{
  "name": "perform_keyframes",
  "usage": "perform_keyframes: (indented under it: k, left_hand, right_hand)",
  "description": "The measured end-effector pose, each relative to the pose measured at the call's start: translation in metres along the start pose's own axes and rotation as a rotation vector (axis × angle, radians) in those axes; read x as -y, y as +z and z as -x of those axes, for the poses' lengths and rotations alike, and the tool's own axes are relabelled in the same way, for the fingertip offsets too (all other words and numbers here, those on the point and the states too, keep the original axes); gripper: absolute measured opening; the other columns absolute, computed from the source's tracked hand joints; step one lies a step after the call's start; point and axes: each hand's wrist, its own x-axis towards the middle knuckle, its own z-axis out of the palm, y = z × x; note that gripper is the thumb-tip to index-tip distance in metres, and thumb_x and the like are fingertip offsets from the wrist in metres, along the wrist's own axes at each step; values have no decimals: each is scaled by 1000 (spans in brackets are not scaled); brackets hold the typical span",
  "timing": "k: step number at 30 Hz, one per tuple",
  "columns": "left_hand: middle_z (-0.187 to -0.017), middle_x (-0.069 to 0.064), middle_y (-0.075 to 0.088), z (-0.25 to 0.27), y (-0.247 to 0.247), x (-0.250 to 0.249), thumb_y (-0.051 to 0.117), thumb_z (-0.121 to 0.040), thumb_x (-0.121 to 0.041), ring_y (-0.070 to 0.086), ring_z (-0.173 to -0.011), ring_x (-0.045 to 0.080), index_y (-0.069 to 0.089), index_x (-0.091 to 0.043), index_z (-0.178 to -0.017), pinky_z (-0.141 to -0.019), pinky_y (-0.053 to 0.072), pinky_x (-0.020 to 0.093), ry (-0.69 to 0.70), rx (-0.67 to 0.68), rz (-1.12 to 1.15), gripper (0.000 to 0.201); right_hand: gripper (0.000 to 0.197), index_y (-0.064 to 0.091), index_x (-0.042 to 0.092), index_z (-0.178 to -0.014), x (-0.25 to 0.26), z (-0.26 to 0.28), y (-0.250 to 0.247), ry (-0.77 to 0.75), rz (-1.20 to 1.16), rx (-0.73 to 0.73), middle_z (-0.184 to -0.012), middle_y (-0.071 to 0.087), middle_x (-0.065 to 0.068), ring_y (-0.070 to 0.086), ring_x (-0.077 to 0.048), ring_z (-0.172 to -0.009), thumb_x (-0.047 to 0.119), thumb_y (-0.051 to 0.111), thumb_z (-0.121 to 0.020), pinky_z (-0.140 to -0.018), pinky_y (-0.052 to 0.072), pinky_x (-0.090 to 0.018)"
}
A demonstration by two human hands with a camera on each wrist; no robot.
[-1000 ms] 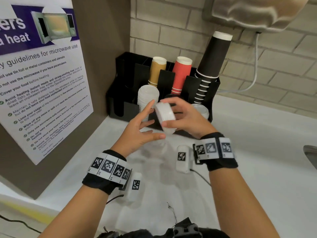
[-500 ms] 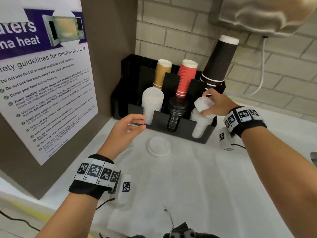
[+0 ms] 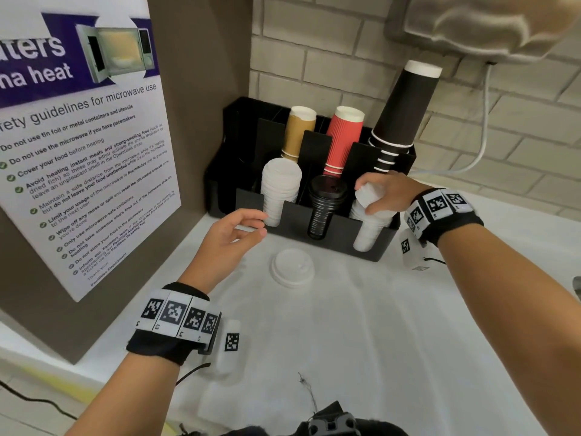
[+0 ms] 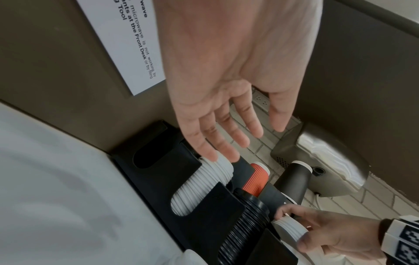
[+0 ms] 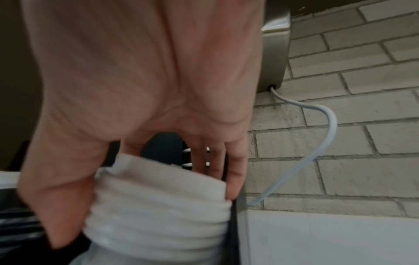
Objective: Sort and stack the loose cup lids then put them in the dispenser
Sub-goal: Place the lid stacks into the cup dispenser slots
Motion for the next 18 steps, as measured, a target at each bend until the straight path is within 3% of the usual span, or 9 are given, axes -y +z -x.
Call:
perform_keyframes:
  k: [3, 5, 8, 11, 14, 18]
  left_hand:
    - [-96, -15, 67, -1, 2, -1, 65, -91, -18, 65, -92, 19, 67, -36, -104, -88, 50, 28, 1, 10, -2, 23]
    - [-96, -16, 67, -2, 2, -1, 66, -91, -19, 64, -94, 21, 67, -36, -104, -89, 50, 29, 1, 9, -5, 22]
    - [-95, -18, 67, -1, 2, -2, 65, -91, -18, 64, -93, 19, 68, -37, -103, -90, 49, 29, 3, 4, -6, 22]
    - [-94, -16, 67, 1, 1, -3, 65, -91, -17, 64, -92, 19, 68, -36, -103, -91, 49, 30, 0, -2, -6, 22]
    - [-94, -15, 67, 1, 0, -4, 65, -91, -16, 63, -89, 15, 68, -36, -102, -90, 48, 30, -4, -8, 3, 23]
    - [-93, -17, 67, 1, 3, -5, 65, -91, -16, 64, -91, 18, 67, -33, -104, -90, 49, 31, -9, -7, 1, 21]
  right_hand:
    - [44, 58, 23, -103, 5, 2, -1, -24, 19, 1, -110, 60, -5, 54, -24, -102, 11, 78, -66, -92, 46, -39]
    - [41, 58, 24, -98, 7, 1, 0, -29, 44, 6, -100, 61, -4, 55, -22, -92, 11, 77, -65, -80, 48, -32]
    - [37, 60, 21, -95, 10, 0, 3, -24, 43, 13, -78, 55, 4, 51, -16, -78, 10, 77, -64, -62, 39, -21]
    - [39, 60, 21, -99, 11, -1, 6, -1, 58, 18, -83, 54, -6, 51, -20, -80, 15, 80, -65, -68, 43, -28]
    - [60, 52, 21, -115, 11, 0, 6, 29, 74, 7, -94, 54, -13, 53, -25, -86, 20, 83, -64, -77, 49, -37]
    - [72, 44, 18, -124, 9, 3, 13, 52, 83, -28, -97, 54, -12, 55, -26, -86, 20, 84, -64, -72, 49, -34]
